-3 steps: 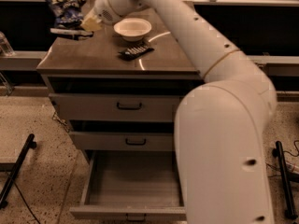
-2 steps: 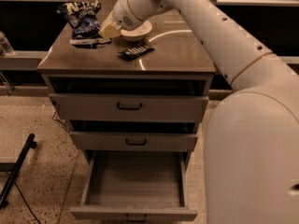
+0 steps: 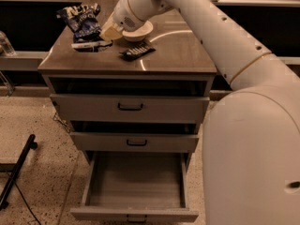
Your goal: Place blue chip bag into bottom drawer
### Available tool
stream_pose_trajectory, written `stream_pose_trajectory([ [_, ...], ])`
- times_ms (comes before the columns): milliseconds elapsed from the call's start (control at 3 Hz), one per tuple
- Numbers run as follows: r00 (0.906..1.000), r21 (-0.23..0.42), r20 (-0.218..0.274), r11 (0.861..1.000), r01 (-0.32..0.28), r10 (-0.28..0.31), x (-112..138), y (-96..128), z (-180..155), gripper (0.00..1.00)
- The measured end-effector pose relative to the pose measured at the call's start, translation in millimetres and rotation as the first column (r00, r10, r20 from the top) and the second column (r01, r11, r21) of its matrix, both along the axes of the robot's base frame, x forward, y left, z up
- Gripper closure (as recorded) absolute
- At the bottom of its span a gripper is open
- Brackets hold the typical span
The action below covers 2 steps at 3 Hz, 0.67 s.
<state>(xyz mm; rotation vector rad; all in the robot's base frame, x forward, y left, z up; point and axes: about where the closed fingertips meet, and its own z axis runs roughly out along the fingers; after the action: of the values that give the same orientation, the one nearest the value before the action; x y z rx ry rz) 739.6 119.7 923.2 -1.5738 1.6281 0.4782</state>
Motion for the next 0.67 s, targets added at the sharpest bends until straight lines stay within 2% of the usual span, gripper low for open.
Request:
stream_pose_trajectory([
  [333, 0.9959, -0.026, -0.002, 0.996, -0.091, 0.091, -21.6, -16.3, 2.7, 1.00],
  [667, 0.9674, -0.090, -0.025, 0.963, -0.253, 0.252, -62.8, -40.4, -5.1, 1.00],
])
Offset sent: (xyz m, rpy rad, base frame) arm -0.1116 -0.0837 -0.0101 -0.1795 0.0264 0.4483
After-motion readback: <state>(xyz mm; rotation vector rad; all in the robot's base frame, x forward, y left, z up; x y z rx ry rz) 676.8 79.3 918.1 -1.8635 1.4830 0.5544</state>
